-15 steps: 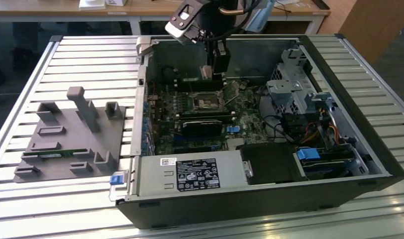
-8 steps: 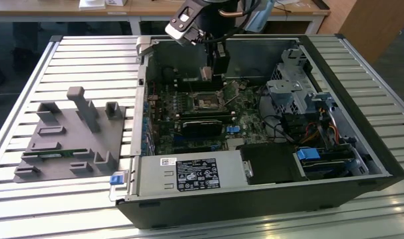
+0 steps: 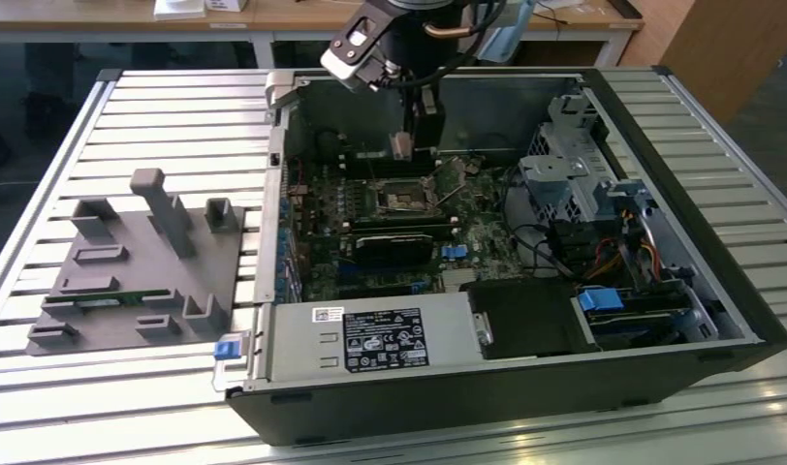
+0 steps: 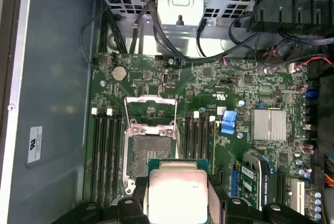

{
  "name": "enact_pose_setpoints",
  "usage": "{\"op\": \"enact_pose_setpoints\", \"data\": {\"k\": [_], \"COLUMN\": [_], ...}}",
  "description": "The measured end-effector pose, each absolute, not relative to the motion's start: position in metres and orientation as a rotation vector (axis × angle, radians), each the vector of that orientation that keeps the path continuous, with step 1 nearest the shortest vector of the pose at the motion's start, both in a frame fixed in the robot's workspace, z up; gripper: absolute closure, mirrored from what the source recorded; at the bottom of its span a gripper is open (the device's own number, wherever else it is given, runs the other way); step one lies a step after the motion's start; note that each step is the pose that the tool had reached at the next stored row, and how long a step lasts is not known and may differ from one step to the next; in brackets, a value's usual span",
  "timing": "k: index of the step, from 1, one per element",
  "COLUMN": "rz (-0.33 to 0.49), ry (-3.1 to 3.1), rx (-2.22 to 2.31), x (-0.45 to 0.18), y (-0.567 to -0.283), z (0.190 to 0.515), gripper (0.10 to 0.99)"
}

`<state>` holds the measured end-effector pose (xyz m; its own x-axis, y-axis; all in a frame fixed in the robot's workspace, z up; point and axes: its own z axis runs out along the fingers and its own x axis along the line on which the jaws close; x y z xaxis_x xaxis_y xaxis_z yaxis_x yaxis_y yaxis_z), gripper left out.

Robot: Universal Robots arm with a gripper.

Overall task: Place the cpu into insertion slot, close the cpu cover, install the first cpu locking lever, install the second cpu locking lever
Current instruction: 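Place the cpu into insertion slot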

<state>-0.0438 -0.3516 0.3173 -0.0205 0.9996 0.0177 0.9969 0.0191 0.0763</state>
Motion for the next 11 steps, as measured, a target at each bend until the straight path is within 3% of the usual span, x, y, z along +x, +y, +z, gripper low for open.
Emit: {"op": "enact_pose_setpoints", "data": {"k": [11], "rz": [0.102], "ry": [2.211], "rx": [2.171], "x": [-0.0444], "y": [-0.3514], "z": [0.3084], "gripper": [0.545]}}
